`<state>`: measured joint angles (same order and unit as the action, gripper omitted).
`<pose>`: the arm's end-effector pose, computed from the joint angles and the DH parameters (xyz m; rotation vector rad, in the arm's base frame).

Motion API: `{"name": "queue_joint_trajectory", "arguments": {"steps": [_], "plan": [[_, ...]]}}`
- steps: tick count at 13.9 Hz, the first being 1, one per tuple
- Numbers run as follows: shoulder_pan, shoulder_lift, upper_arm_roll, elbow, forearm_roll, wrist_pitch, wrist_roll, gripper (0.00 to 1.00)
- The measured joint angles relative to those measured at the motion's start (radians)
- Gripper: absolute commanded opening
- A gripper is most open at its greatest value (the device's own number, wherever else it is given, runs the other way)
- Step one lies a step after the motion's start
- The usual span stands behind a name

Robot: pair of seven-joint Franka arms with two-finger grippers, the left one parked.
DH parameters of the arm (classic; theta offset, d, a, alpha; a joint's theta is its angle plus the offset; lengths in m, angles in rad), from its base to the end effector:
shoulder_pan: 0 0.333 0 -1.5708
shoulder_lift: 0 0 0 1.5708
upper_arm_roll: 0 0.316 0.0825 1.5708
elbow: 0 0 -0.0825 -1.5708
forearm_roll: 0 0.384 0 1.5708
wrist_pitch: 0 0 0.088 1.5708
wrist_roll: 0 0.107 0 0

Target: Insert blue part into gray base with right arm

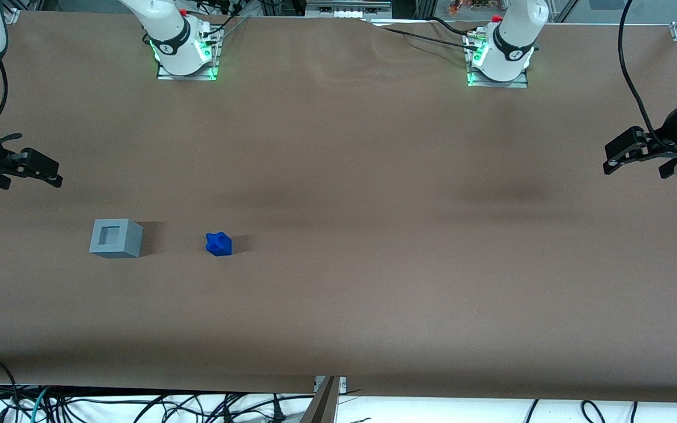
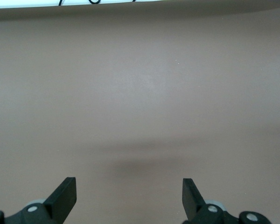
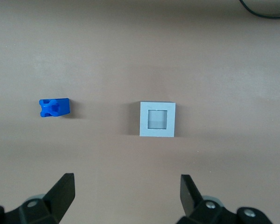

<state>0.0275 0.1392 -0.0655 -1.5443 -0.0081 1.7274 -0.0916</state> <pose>0.6086 -0.0213 0.5704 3.1198 0.0866 0.0671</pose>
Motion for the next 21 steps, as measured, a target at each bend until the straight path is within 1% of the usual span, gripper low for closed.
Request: {"name": "queue_joint_trajectory", "arguments": {"steps": [14,18,21], "plan": [[0.001,0.011,0.005,0.0,0.0,0.0,0.0,1.0],[0.01,0.082,0.014,0.0,0.0,0.017,0.0,1.0],[0.069,0.148,0.018,0.0,0.0,0.08,0.0,1.0]]}}
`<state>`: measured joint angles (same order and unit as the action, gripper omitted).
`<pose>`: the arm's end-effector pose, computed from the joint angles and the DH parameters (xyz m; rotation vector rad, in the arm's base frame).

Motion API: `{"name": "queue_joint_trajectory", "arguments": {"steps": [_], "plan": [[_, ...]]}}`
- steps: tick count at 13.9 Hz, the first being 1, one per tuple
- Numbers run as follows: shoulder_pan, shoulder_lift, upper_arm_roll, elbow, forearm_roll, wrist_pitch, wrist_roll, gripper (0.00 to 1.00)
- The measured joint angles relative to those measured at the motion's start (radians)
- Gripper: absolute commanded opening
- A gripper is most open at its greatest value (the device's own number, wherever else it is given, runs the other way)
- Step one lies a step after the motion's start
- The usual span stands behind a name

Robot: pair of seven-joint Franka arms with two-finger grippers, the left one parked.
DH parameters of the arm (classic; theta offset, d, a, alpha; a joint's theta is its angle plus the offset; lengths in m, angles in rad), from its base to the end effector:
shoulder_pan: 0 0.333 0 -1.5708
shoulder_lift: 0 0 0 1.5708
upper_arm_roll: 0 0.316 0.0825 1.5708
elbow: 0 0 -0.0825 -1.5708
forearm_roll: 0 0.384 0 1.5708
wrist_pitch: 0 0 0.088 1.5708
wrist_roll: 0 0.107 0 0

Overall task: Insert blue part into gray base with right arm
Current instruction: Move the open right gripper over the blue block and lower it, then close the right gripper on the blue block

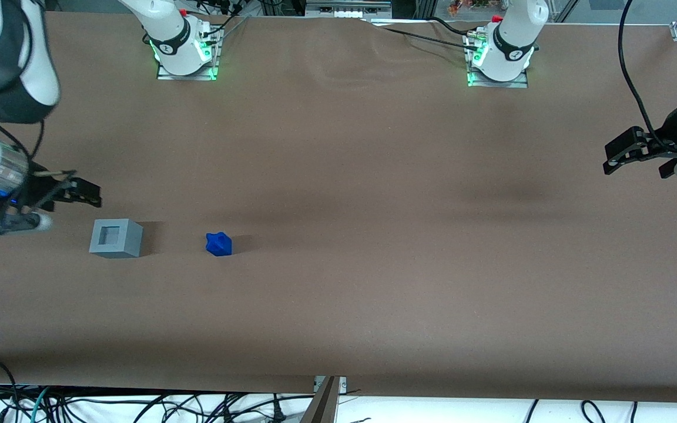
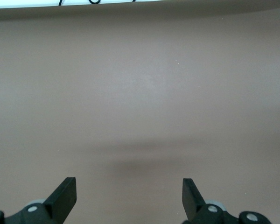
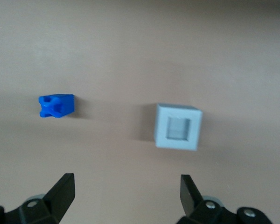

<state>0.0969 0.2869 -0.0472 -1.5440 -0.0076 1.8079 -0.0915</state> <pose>0.6454 0.0347 0.4849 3.1129 0.2258 -0.0361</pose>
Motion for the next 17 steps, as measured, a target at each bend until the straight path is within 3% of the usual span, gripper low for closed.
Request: {"name": "queue_joint_trajectory", "arguments": {"steps": [7,11,17], "plan": [[0.126,0.158,0.003,0.001,0.004,0.131,0.062,1.0],[0.156,0.221,0.003,0.001,0.089,0.162,0.177,1.0],[0.21,0.316,0.004,0.001,0.091,0.263,0.257,1.0]]}}
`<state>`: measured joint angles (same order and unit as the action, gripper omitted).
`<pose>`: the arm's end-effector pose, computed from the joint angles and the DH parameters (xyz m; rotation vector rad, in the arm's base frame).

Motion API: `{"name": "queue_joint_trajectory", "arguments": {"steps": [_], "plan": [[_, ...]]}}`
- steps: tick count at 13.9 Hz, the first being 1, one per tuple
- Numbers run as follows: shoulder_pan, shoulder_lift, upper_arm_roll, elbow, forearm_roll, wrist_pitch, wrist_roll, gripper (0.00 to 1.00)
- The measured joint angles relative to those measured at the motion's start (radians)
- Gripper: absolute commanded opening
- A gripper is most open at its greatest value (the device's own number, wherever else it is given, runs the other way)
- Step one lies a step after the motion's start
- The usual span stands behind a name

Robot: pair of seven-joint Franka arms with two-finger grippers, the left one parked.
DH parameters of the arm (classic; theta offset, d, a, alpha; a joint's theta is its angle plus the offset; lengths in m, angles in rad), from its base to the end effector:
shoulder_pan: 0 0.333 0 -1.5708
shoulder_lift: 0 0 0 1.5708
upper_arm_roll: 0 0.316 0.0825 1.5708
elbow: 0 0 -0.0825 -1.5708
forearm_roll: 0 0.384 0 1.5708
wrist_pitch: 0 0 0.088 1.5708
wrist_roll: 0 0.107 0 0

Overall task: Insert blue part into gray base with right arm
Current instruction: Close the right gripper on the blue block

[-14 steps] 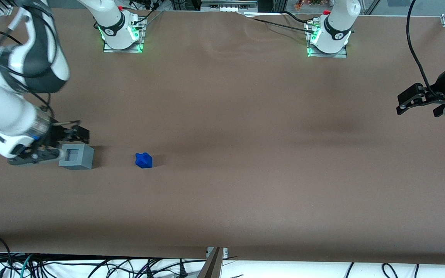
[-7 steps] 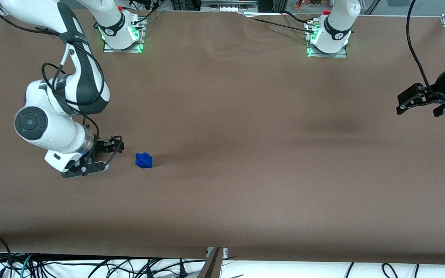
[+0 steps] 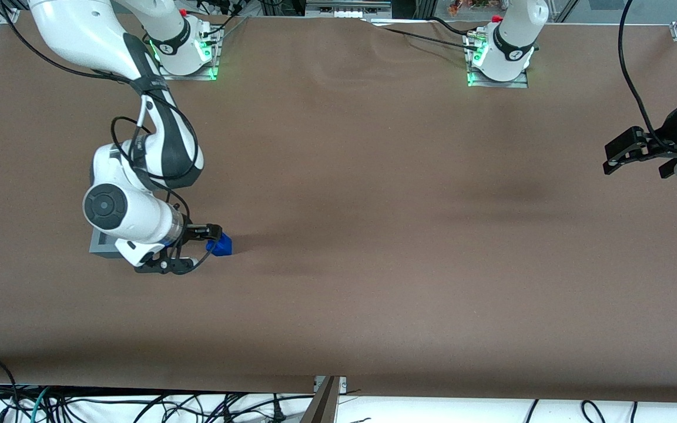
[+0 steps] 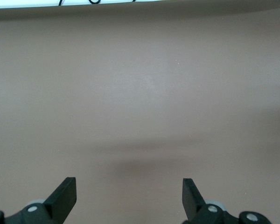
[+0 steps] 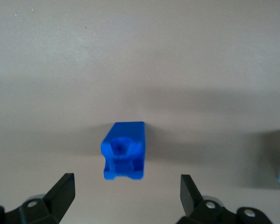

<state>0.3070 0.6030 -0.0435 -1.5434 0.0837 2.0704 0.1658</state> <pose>0.6677 0.1891 0.2937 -3.1075 -0.0957 0.1298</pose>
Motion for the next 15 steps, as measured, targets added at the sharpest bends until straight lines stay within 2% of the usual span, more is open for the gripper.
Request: {"name": "queue_joint_trajectory", "arguments": {"steps": [8,9,10,11,12,15], "plan": [[0.022,0.076,0.0,0.0,-0.006,0.072,-0.003,1.0],[0.022,0.08,0.0,0.0,-0.008,0.076,-0.005,0.88],[0.022,0.084,0.0,0.0,-0.009,0.078,-0.007,0.56],[0.022,0.087,0.0,0.0,-0.009,0.078,-0.008,0.38],[0.022,0.088,0.0,0.0,-0.009,0.078,-0.008,0.31],[0.022,0.088,-0.001,0.0,-0.01,0.078,-0.009,0.29]]}}
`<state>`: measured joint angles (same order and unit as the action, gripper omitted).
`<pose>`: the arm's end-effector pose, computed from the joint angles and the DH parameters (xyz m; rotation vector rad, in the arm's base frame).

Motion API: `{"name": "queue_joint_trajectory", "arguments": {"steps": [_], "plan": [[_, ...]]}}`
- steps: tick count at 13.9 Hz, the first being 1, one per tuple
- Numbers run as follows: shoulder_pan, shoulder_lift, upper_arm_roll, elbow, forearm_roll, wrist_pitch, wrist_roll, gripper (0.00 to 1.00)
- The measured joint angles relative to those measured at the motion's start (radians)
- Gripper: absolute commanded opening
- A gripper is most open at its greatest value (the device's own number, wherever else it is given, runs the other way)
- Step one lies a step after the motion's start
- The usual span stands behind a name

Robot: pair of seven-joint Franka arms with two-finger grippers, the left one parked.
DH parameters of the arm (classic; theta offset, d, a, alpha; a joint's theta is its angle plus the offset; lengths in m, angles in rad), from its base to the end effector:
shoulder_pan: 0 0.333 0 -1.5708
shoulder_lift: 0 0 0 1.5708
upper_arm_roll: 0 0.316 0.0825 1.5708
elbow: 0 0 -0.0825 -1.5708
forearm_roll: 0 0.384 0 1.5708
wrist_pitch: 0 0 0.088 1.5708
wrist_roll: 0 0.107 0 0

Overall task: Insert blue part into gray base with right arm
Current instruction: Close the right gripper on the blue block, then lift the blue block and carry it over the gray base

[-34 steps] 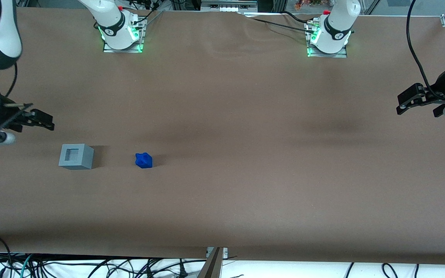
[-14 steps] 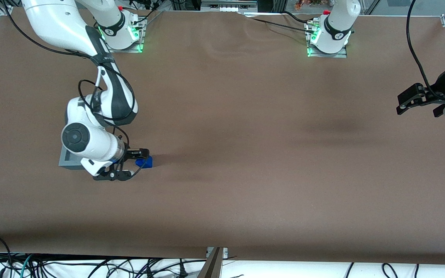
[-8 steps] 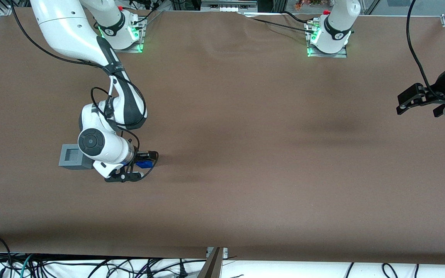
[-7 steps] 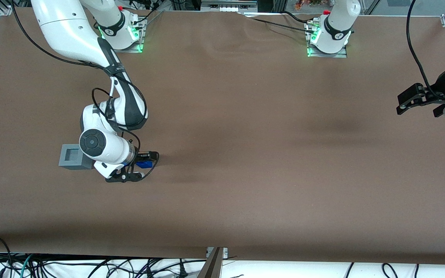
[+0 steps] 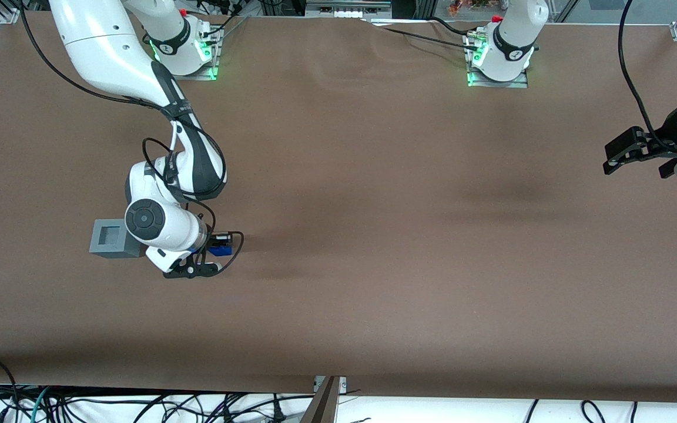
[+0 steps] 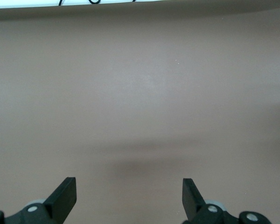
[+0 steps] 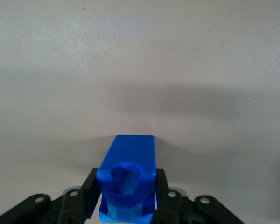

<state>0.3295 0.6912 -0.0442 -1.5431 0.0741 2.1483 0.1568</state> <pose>0.6666 0.2033 0.2386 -3.1226 -0.1474 0.1406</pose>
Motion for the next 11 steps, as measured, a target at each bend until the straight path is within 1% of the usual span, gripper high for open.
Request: {"name": "queue_joint_trajectory", "arguments": {"steps": [3,5,7,11], "plan": [[0.0,-0.005,-0.008,0.014,-0.001,-0.001,-0.019,0.29],[-0.002,-0.031,-0.027,0.034,-0.001,-0.035,-0.042,0.29],[-0.004,-0.079,-0.077,0.058,-0.001,-0.108,-0.058,0.3],[-0.015,-0.167,-0.203,0.066,-0.002,-0.242,-0.101,0.31]]}}
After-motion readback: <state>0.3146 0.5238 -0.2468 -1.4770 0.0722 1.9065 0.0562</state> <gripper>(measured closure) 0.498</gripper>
